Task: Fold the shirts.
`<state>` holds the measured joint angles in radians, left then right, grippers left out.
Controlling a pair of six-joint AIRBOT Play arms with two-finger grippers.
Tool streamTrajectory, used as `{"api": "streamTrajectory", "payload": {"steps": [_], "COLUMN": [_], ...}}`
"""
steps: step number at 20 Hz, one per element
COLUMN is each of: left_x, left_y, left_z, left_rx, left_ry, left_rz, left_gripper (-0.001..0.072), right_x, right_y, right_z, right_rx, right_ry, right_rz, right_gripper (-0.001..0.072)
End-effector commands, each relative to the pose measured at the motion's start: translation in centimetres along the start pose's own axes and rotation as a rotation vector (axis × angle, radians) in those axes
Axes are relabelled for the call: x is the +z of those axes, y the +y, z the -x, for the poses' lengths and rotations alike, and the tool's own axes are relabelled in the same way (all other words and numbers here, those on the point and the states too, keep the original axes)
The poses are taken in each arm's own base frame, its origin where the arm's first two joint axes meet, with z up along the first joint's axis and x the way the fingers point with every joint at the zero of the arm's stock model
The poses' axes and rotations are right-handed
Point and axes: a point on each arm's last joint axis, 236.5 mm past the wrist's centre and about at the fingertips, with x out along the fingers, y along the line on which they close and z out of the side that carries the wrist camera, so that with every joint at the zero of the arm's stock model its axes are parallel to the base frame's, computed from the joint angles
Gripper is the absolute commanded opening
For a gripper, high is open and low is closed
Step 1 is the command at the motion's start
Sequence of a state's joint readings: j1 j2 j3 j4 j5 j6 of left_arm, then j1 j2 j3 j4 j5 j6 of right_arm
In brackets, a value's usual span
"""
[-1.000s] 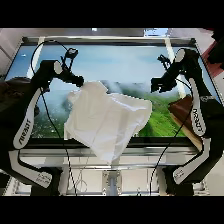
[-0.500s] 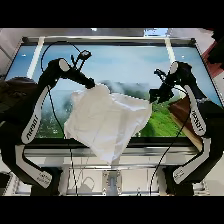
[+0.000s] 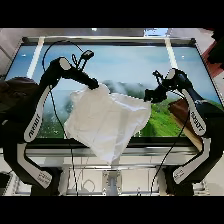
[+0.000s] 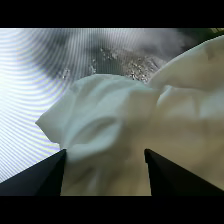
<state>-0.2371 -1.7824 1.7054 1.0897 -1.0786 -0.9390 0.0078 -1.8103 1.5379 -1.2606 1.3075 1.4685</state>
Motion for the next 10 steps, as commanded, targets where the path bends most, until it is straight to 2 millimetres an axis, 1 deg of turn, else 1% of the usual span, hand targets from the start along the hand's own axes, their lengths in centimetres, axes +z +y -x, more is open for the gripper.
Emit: {"api": "streamTrajectory", "payload": {"steps": [1,5,9,10], "left_x": [-0.8,-0.4,-0.4,-0.4], "left_y": [0.0,0.8,0.8,0.7], "left_z": [-1.0,-1.9,-2.1,-2.1], "left_rx": [-0.017,0.004,-0.001,-0.002], "left_ry": [0.024,0.000,-0.001,-0.001], "left_rz": [0.006,0.016,0.021,0.022], "left_gripper": [0.0560,0.0559,0.0559,0.0559], "right_x": [0.5,1.1,1.8,1.9], "right_y": [-1.3,-1.5,-1.5,-1.4], "right_z": [-0.2,-0.2,-0.4,-0.5], "right_rx": [-0.051,-0.060,-0.058,-0.052], "right_ry": [-0.023,-0.045,-0.076,-0.078], "right_rz": [0.009,0.011,-0.022,-0.026], "right_gripper": [0.0518,0.0517,0.0512,0.0495]}}
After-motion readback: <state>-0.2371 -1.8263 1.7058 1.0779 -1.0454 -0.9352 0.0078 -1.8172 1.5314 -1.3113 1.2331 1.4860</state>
